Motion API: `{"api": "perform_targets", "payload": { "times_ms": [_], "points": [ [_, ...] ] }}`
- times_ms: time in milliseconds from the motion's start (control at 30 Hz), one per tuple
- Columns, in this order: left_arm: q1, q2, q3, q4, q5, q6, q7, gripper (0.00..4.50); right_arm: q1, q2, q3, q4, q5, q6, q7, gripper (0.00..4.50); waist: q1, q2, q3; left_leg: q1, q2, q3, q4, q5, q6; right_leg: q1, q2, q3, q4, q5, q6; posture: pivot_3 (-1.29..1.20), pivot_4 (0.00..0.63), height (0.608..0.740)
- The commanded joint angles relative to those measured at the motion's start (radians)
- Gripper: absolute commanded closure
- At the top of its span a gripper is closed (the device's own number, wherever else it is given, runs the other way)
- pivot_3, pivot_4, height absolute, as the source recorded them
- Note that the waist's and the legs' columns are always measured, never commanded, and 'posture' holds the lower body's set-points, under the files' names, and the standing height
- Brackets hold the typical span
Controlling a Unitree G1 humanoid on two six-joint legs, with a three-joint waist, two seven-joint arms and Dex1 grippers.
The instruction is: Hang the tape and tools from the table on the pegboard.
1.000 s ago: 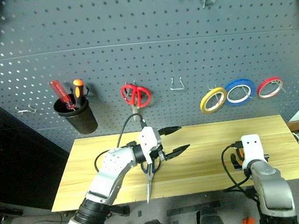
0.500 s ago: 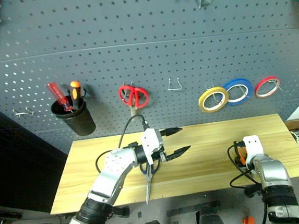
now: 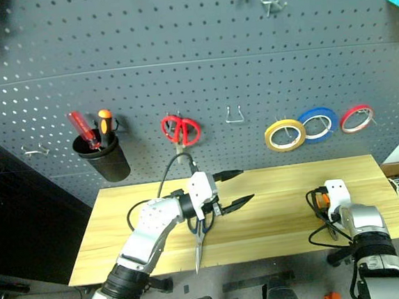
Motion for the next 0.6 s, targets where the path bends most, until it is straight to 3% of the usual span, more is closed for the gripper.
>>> {"api": "perform_targets", "payload": {
  "times_ms": [33, 200, 300, 367, 600],
  "points": [
    [0.039, 0.013, 0.052, -0.029, -0.056, 0.025, 0.000, 1.14, 0.040, 0.022, 0.016, -0.156, -0.024, -0.055, -0.057, 1.81, -0.002, 0.001, -0.001, 0.000, 0.000, 0.000, 0.000, 0.000, 0.000, 0.000, 0.000, 0.000, 0.000, 0.000, 0.000, -0.07, 0.137, 0.740],
    [0.116, 0.057, 0.121, -0.064, -0.099, 0.045, 0.010, 1.14, 0.129, 0.065, 0.042, -0.495, -0.020, -0.021, -0.096, 1.81, -0.006, 0.002, -0.001, -0.001, 0.001, 0.001, -0.001, 0.000, -0.001, -0.003, 0.000, 0.002, 0.000, 0.000, 0.000, -0.07, 0.143, 0.740],
    [0.212, 0.092, 0.198, -0.118, -0.203, 0.078, -0.023, 1.14, 0.220, 0.147, 0.143, -0.864, -0.033, -0.006, -0.139, 1.81, -0.005, 0.003, -0.002, -0.001, 0.002, 0.000, -0.001, 0.000, -0.001, -0.003, 0.001, 0.001, 0.000, 0.000, 0.000, -0.05, 0.145, 0.740],
    [0.244, 0.098, 0.226, -0.137, -0.205, 0.060, -0.005, 1.14, 0.247, 0.200, 0.218, -1.009, -0.057, -0.023, -0.172, 1.81, -0.004, 0.003, -0.002, -0.001, 0.003, -0.001, -0.003, 0.000, -0.001, -0.004, 0.002, 0.001, 0.000, 0.000, 0.000, -0.04, 0.146, 0.740],
    [0.268, 0.075, 0.289, -0.165, -0.226, 0.079, 0.072, 1.14, 0.126, 0.295, 0.440, -1.152, -0.173, -0.141, -0.235, 1.81, 0.022, 0.002, -0.002, -0.001, 0.000, -0.003, 0.000, 0.001, -0.003, -0.001, 0.000, -0.001, -0.002, 0.000, 0.001, -0.03, 0.146, 0.740]
  ]
}}
